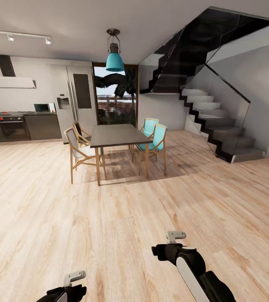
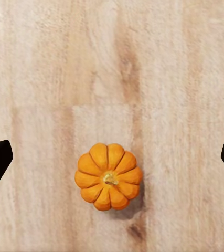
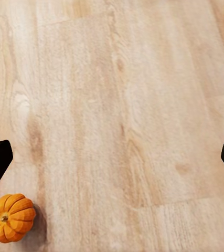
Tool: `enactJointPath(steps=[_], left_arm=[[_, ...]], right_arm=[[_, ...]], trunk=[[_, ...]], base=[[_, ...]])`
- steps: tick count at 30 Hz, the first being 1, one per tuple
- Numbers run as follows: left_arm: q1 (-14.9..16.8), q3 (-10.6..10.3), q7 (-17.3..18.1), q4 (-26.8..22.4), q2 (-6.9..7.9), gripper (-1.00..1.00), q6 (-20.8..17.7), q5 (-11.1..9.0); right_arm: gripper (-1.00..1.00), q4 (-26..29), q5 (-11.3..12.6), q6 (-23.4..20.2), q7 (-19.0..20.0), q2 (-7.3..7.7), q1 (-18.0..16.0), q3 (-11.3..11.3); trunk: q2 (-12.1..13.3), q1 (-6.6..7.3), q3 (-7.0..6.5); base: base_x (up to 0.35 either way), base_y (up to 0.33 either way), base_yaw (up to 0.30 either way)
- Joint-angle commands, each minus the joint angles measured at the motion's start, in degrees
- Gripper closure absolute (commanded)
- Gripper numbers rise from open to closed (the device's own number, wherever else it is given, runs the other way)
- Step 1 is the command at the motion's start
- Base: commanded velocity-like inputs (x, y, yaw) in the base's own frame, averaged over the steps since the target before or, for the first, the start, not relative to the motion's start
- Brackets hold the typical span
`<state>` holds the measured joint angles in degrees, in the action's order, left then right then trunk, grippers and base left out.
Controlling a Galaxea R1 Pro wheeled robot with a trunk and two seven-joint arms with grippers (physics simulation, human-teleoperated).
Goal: Place each of the two pumpkins and all three candles from the living room inside a cabinet in the living room (use any cabinet), then make sure every cabinet is closed, and position the cauldron so it is next to a table in the living room.
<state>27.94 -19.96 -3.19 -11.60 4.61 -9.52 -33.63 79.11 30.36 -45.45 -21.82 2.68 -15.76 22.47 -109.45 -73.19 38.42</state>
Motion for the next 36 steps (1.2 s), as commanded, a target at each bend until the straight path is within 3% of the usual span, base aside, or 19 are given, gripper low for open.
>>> enactJointPath(steps=[1, 36], left_arm=[[0.01, -0.46, -0.35, -0.18, 0.05, -1.00, -0.36, -0.55], [0.01, -0.25, -2.48, -0.17, 0.05, -1.00, -2.51, -0.91]], right_arm=[[-1.00, 0.07, 0.58, -0.08, -0.60, 0.05, -0.06, 0.15], [-1.00, 0.03, 0.27, -0.08, -0.60, -0.18, -0.06, 0.16]], trunk=[[-0.44, -0.22, 0.24], [-14.48, -7.91, 6.53]], base=[[0.000, 0.000, 0.000], [0.000, 0.000, 0.000]])
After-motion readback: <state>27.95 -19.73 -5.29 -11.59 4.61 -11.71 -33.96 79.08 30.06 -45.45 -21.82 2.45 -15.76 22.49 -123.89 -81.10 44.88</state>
